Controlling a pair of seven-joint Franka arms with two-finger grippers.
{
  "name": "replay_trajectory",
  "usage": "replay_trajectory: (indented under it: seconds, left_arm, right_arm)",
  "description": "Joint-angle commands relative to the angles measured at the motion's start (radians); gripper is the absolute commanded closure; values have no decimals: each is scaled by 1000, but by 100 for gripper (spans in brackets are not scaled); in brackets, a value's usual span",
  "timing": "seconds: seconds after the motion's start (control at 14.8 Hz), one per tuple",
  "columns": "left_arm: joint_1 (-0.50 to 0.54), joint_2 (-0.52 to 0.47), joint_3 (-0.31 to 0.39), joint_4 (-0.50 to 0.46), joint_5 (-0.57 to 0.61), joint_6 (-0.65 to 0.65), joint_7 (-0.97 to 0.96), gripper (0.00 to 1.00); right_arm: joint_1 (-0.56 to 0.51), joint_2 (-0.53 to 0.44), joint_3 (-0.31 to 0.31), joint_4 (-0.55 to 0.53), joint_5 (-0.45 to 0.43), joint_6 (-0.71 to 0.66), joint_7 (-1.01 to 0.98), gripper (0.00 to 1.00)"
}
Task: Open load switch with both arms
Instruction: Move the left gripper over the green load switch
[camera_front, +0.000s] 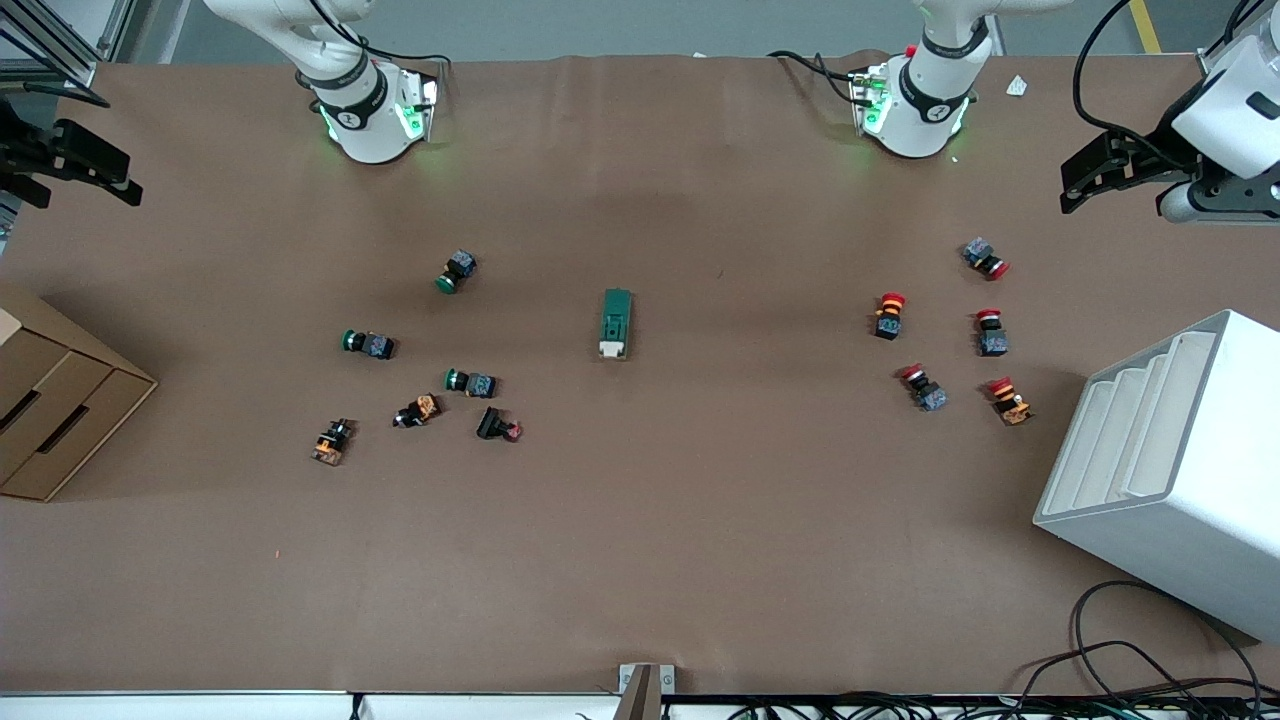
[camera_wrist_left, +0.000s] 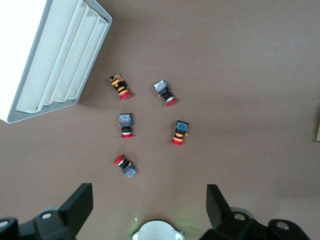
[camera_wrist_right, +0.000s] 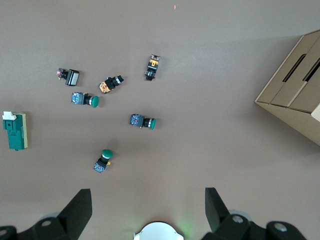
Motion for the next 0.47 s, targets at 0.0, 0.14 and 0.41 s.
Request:
replay_trajectory:
  seconds: [0.0, 0.14, 0.41]
  left_arm:
    - [5, 10, -1, 25, -16, -1, 17, 0]
    - [6, 10, -1, 25, -14, -1, 19, 0]
    - [-3, 25, -1, 60, -14, -1, 11, 0]
  right_arm:
    - [-5, -27, 3, -25, 11, 10, 18, 0]
    - [-5, -27, 3, -25, 11, 10, 18, 0]
    - [-17, -15, 0, -16, -2, 16, 15, 0]
